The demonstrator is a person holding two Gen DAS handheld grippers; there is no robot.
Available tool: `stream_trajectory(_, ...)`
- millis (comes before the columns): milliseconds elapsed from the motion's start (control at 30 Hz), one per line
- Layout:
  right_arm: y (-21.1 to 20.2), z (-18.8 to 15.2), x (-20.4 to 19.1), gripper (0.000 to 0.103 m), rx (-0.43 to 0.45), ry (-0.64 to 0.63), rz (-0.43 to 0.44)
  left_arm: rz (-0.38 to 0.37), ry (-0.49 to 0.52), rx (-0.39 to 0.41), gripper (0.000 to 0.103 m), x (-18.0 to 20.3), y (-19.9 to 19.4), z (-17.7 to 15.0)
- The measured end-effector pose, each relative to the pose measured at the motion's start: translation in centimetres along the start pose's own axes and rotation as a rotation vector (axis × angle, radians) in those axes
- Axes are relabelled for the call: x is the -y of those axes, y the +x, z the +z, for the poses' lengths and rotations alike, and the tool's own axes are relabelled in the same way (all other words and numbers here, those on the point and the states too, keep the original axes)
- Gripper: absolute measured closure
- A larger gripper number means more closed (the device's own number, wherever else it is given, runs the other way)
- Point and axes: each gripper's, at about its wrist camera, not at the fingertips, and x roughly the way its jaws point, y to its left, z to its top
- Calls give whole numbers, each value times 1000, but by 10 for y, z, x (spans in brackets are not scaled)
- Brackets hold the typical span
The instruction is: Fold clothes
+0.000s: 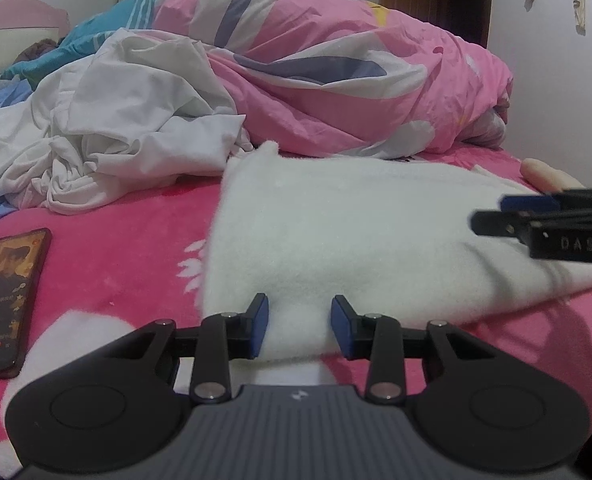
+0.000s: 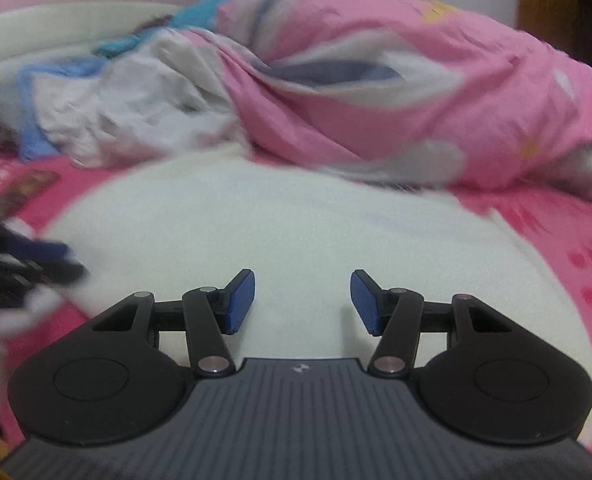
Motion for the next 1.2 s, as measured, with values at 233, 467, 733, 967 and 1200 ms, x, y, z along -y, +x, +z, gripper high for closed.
stream_trajectory(233,31,4,-27,50,-7,-14,78,-16,0,5,66,-3,0,-1)
stream_trajectory(467,43,-16,-23,49,9,20,105,-57,48,19,63,-5,-3,-2)
stream_trajectory(733,44,-19,-21,49,22,31,113,-111,8,38,60,-14,-16,15)
stream_trajectory(967,44,-21,-20,49,27,35,116,-101,8,57,59,-10,1,34)
stream_trajectory(1200,44,-22,-20,48,34,35,118,-70,-31,1,59,-20,23,33)
